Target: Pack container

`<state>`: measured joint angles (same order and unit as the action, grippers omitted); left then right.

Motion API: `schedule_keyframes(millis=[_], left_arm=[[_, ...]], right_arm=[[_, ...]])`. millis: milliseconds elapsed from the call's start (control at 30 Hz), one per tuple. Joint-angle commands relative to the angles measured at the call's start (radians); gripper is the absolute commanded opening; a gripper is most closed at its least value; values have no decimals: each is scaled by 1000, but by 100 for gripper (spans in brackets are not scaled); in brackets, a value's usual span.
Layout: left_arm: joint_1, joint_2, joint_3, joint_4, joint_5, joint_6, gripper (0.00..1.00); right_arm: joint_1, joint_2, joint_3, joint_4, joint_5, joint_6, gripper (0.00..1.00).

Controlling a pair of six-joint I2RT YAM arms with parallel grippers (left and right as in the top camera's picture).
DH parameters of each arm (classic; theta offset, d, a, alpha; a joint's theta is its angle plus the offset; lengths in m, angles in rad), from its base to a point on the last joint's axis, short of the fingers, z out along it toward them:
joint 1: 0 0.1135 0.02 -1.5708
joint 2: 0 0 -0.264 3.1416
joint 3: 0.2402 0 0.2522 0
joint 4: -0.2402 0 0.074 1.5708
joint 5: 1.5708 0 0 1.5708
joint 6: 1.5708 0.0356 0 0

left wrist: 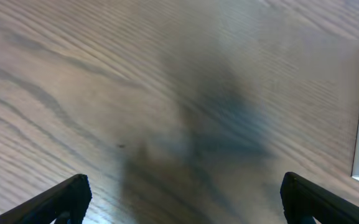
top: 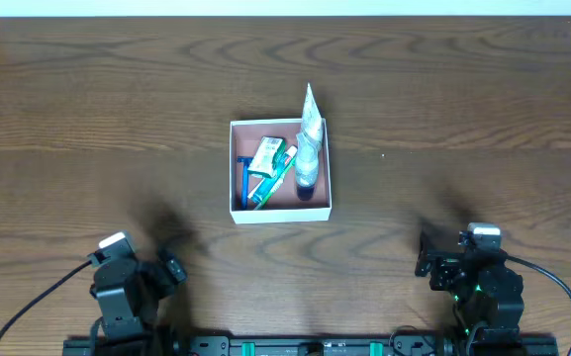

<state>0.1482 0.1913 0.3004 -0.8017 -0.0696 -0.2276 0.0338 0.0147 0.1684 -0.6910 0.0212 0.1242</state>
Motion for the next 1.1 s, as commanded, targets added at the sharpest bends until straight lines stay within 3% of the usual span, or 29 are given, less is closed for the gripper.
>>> schedule_keyframes(millis=[0,567,1067], left_arm=[[-4,-33,-31,8,15,16,98],[-4,-152,-119,8,17,16,98],[-4,-154,-119,8,17,16,98]], right_arm=[[-6,-8,-2,-1,-3,-6,99],[-6,-8,-2,-1,-3,-6,99],[-6,-8,-2,-1,-3,-6,99]])
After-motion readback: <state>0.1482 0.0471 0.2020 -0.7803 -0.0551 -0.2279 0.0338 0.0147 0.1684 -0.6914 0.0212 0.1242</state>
